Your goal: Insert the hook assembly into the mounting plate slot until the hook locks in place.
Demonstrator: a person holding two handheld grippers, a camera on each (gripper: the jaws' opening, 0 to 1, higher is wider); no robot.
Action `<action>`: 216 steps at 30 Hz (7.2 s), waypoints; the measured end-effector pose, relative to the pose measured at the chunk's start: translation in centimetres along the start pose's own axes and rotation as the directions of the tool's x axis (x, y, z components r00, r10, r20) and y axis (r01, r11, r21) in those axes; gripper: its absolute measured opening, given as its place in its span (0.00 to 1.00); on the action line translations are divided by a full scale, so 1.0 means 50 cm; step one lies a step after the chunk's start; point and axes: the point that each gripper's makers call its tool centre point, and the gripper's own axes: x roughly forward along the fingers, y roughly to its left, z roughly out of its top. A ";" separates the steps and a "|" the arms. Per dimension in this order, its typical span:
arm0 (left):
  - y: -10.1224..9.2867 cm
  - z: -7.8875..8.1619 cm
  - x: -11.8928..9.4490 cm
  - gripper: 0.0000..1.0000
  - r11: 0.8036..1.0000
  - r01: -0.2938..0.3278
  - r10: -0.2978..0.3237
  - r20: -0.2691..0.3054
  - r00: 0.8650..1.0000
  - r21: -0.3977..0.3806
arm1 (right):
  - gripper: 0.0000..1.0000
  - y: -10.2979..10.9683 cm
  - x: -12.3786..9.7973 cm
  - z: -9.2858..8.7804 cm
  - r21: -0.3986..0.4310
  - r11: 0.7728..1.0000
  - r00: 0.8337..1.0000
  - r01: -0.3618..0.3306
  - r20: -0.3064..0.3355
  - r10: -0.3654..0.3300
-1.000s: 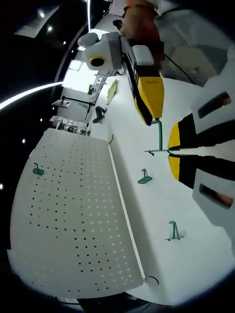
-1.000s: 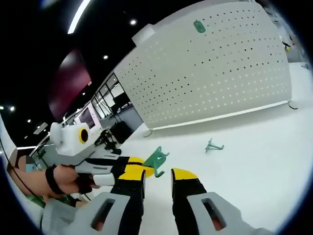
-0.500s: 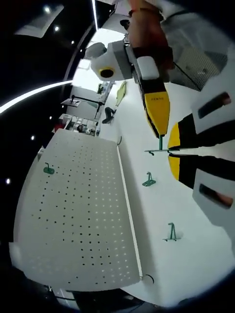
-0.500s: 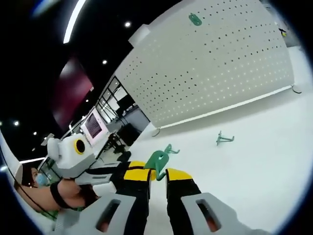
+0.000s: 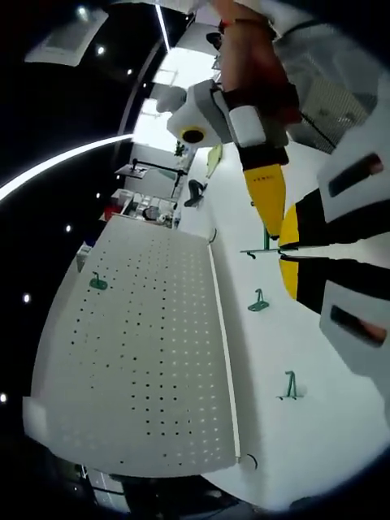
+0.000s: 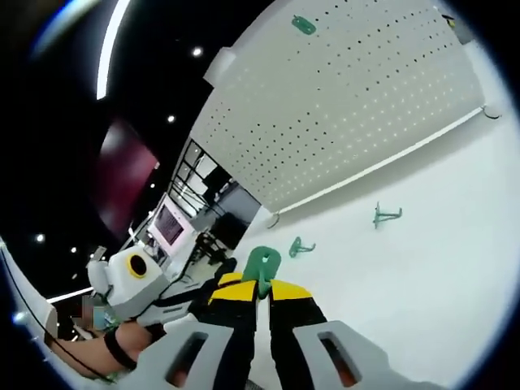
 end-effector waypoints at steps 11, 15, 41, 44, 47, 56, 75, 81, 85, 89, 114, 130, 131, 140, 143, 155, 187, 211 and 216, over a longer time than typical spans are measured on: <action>0.002 0.006 -0.011 0.04 0.999 -0.009 0.008 0.024 1.000 0.033 | 0.02 0.019 0.002 0.002 0.042 0.999 0.999 -0.029 0.016 0.028; 0.003 0.006 -0.014 0.04 0.999 -0.019 0.018 0.018 1.000 0.047 | 0.01 0.028 0.004 0.001 0.057 0.998 1.000 -0.024 0.003 0.024; 0.029 0.024 -0.045 0.17 0.998 -0.027 0.025 0.027 0.999 0.061 | 0.01 0.048 0.016 0.033 -0.130 0.991 0.998 0.045 0.042 -0.039; 0.035 0.028 -0.050 0.19 0.998 -0.020 0.018 0.037 0.999 0.060 | 0.01 0.047 0.016 0.042 -0.140 0.988 0.997 0.063 0.056 -0.055; 0.030 0.032 -0.057 0.20 0.998 -0.007 0.005 0.030 1.000 0.066 | 0.01 0.049 0.016 0.056 -0.163 0.983 0.995 0.081 0.078 -0.069; 0.003 0.066 -0.102 0.27 0.995 0.013 -0.021 0.083 0.996 0.096 | 0.01 0.049 0.013 0.109 -0.259 0.957 0.988 0.131 0.108 -0.106; -0.044 0.090 -0.172 0.50 0.983 0.008 -0.023 0.083 0.996 0.182 | 0.01 0.043 -0.020 0.193 -0.351 0.913 0.974 0.209 0.159 -0.162; -0.037 0.082 -0.177 0.61 0.984 -0.015 0.004 0.061 0.998 0.180 | 0.01 0.042 -0.015 0.219 -0.384 0.889 0.964 0.249 0.188 -0.188; -0.025 0.084 -0.182 0.70 0.983 -0.050 0.039 0.071 0.997 0.174 | 0.01 0.043 -0.007 0.243 -0.413 0.871 0.959 0.267 0.206 -0.196; -0.014 0.091 -0.186 0.75 0.984 -0.078 0.066 0.082 0.994 0.162 | 0.01 0.038 -0.003 0.273 -0.442 0.846 0.949 0.297 0.232 -0.212; -0.014 0.105 -0.191 0.84 0.981 -0.089 0.068 0.129 0.989 0.171 | 0.01 0.020 0.015 0.462 -0.474 0.746 0.867 0.468 0.411 -0.282; -0.004 0.113 -0.203 0.91 0.981 -0.109 0.085 0.147 0.986 0.162 | 0.01 0.016 0.023 0.547 -0.462 0.715 0.823 0.524 0.490 -0.287; -0.002 0.113 -0.203 0.91 0.981 -0.110 0.087 0.144 0.986 0.160 | 0.01 0.016 0.023 0.552 -0.461 0.712 0.820 0.529 0.495 -0.289; 0.004 0.117 -0.207 0.91 0.979 -0.116 0.093 0.142 0.985 0.165 | 0.01 0.014 0.036 0.584 -0.465 0.685 0.800 0.560 0.517 -0.303; 0.005 0.116 -0.207 0.91 0.982 -0.114 0.092 0.145 0.985 0.152 | 0.01 0.014 0.039 0.595 -0.471 0.667 0.790 0.578 0.529 -0.310; 0.008 0.126 -0.205 0.93 0.983 -0.115 0.091 0.159 0.983 0.145 | 0.01 0.014 0.064 0.641 -0.477 0.638 0.769 0.605 0.558 -0.312; 0.029 0.120 -0.209 0.94 0.984 -0.127 0.108 0.145 0.983 0.122 | 0.01 -0.040 0.115 0.688 -0.435 0.638 0.749 0.635 0.548 -0.373; 0.043 0.118 -0.217 0.94 0.983 -0.142 0.126 0.136 0.983 0.113 | 0.01 -0.073 0.145 0.696 -0.430 0.640 0.755 0.637 0.515 -0.406; 0.045 0.118 -0.216 0.93 0.984 -0.144 0.128 0.138 0.982 0.108 | 0.01 -0.075 0.149 0.694 -0.384 0.669 0.750 0.636 0.512 -0.419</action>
